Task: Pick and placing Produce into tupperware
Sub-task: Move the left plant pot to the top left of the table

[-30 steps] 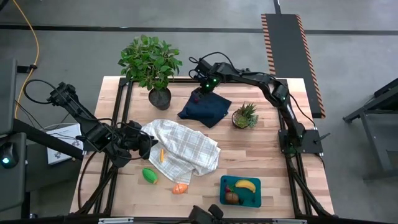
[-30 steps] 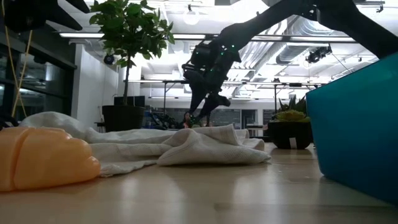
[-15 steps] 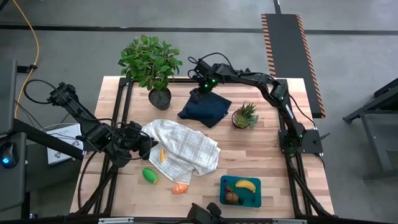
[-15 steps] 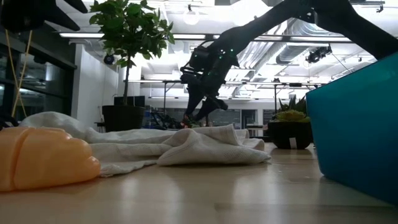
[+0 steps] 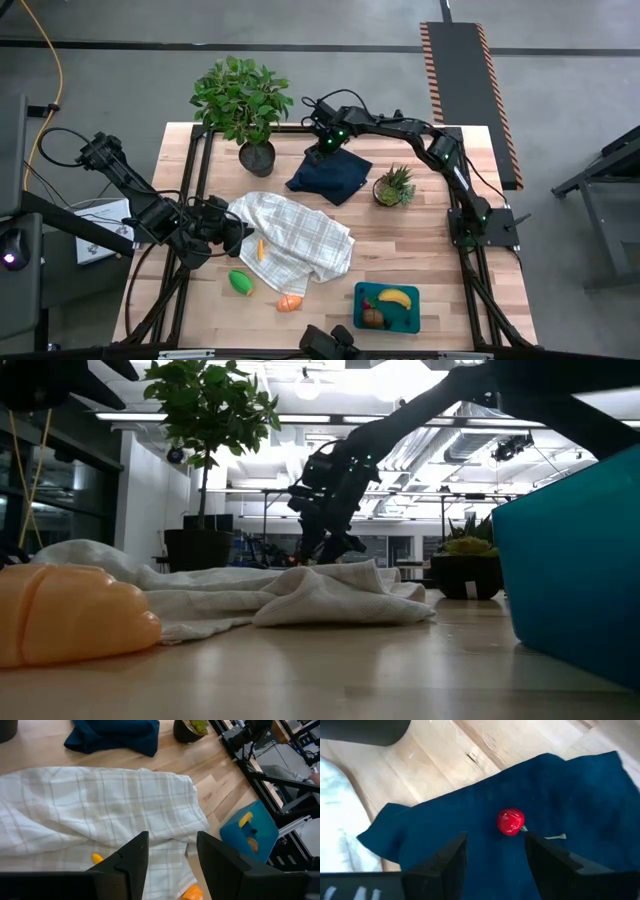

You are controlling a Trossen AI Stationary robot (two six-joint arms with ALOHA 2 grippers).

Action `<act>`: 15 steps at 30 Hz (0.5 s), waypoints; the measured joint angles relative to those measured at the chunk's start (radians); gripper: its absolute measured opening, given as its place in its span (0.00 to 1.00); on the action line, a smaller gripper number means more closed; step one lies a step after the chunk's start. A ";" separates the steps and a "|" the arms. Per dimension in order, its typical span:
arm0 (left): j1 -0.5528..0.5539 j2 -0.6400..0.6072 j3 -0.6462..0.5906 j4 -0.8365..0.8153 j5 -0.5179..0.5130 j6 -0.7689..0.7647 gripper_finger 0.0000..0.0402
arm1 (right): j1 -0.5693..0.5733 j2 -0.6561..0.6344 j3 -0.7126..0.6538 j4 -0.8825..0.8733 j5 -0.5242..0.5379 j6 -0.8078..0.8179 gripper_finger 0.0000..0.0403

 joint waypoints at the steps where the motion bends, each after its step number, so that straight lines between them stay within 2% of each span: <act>1: 0.000 0.000 0.000 0.000 0.003 -0.001 0.39 | 0.000 0.002 0.000 0.003 0.000 -0.004 0.46; 9: 0.000 0.000 0.000 -0.006 0.007 -0.001 0.39 | 0.001 0.004 0.001 0.021 -0.011 -0.048 0.37; 15: 0.000 0.000 0.000 -0.007 0.007 -0.001 0.39 | 0.000 0.010 0.002 0.018 -0.019 -0.052 0.37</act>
